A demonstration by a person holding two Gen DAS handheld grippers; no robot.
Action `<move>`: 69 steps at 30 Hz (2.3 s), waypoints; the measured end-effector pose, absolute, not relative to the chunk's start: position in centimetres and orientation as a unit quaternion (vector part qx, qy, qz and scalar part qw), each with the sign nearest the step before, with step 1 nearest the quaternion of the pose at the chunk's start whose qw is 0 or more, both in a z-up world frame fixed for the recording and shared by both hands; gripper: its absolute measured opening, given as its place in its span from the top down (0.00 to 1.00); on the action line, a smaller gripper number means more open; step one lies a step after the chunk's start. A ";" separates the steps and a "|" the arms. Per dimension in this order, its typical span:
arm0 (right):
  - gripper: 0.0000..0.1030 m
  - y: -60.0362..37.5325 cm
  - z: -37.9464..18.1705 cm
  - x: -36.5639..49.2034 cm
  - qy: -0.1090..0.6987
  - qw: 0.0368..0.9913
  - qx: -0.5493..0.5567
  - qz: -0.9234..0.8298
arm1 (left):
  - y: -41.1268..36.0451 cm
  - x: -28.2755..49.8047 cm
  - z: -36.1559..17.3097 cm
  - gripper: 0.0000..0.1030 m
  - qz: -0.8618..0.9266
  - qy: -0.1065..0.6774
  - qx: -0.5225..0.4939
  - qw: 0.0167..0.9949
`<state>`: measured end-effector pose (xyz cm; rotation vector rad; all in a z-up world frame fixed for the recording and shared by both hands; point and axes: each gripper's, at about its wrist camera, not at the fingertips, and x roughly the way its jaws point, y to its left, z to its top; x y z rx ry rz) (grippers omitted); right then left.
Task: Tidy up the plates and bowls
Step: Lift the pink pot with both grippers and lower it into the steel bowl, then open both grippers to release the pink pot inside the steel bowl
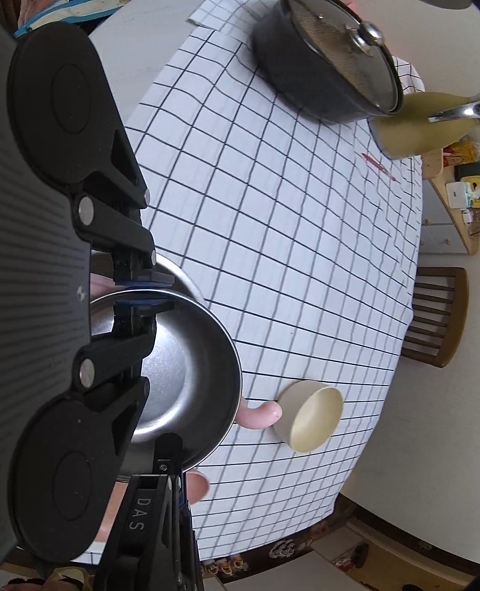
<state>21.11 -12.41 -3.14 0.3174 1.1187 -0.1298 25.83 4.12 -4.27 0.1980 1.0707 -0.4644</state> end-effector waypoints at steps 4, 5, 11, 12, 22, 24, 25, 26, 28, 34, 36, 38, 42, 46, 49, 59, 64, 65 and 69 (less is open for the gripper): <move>0.92 -11.9 -4.7 20.1 0.540 0.826 0.151 -0.058 | 4.2 24.9 -5.8 0.95 -0.219 0.511 0.103 0.825; 0.92 -11.9 -5.1 20.0 0.543 0.824 0.153 -0.058 | 4.2 24.8 -6.2 0.95 -0.219 0.513 0.102 0.824; 0.92 -12.2 -7.0 19.4 0.549 0.818 0.164 -0.058 | 4.0 24.6 -7.9 0.95 -0.222 0.518 0.102 0.820; 0.92 -12.3 -7.3 19.4 0.548 0.818 0.164 -0.059 | 4.0 24.6 -8.1 0.95 -0.222 0.517 0.102 0.820; 0.92 -12.6 -9.3 20.0 0.553 0.813 0.171 -0.065 | 3.4 25.5 -10.1 0.94 -0.220 0.523 0.107 0.817; 0.92 -12.6 -9.4 20.1 0.553 0.813 0.171 -0.065 | 3.4 25.8 -10.2 0.94 -0.220 0.521 0.108 0.817; 0.92 -12.5 -9.5 20.2 0.553 0.813 0.170 -0.064 | 3.4 25.9 -10.2 0.94 -0.221 0.522 0.107 0.817; 0.92 -12.5 -9.5 20.2 0.553 0.813 0.171 -0.065 | 3.4 26.1 -10.2 0.94 -0.222 0.522 0.107 0.817; 0.92 -12.5 -9.6 20.3 0.554 0.812 0.173 -0.064 | 3.4 26.2 -10.2 0.94 -0.223 0.523 0.106 0.816; 0.90 -12.7 -9.6 20.7 0.557 0.806 0.189 -0.062 | 3.7 26.9 -10.6 0.94 -0.227 0.535 0.099 0.807; 0.87 -12.8 -9.6 20.8 0.559 0.805 0.192 -0.062 | 3.8 27.1 -10.7 0.94 -0.230 0.537 0.100 0.805; 0.83 -12.8 -9.4 20.8 0.558 0.806 0.188 -0.064 | 3.8 27.3 -10.7 0.94 -0.234 0.539 0.101 0.803; 0.77 -12.9 -9.2 20.9 0.559 0.804 0.192 -0.062 | 3.9 27.4 -10.6 0.94 -0.239 0.540 0.099 0.801; 0.71 -13.0 -8.8 20.9 0.556 0.807 0.186 -0.065 | 3.7 27.1 -10.4 0.94 -0.243 0.533 0.111 0.803; 0.68 -13.2 -8.6 20.8 0.557 0.807 0.184 -0.069 | 3.6 27.0 -10.0 0.94 -0.249 0.525 0.119 0.805; 0.54 -13.1 -6.4 20.6 0.541 0.820 0.174 -0.060 | 4.0 26.8 -6.9 0.93 -0.267 0.489 0.124 0.821; 0.45 -13.2 -4.6 20.7 0.525 0.832 0.169 -0.055 | 4.0 27.4 -5.3 0.84 -0.273 0.479 0.112 0.827; 0.42 -13.2 -4.2 20.8 0.521 0.835 0.168 -0.054 | 4.0 27.5 -5.0 0.80 -0.273 0.475 0.110 0.829; 0.37 -13.6 -3.0 21.0 0.514 0.839 0.175 -0.049 | 4.2 27.7 -3.9 0.41 -0.270 0.454 0.101 0.843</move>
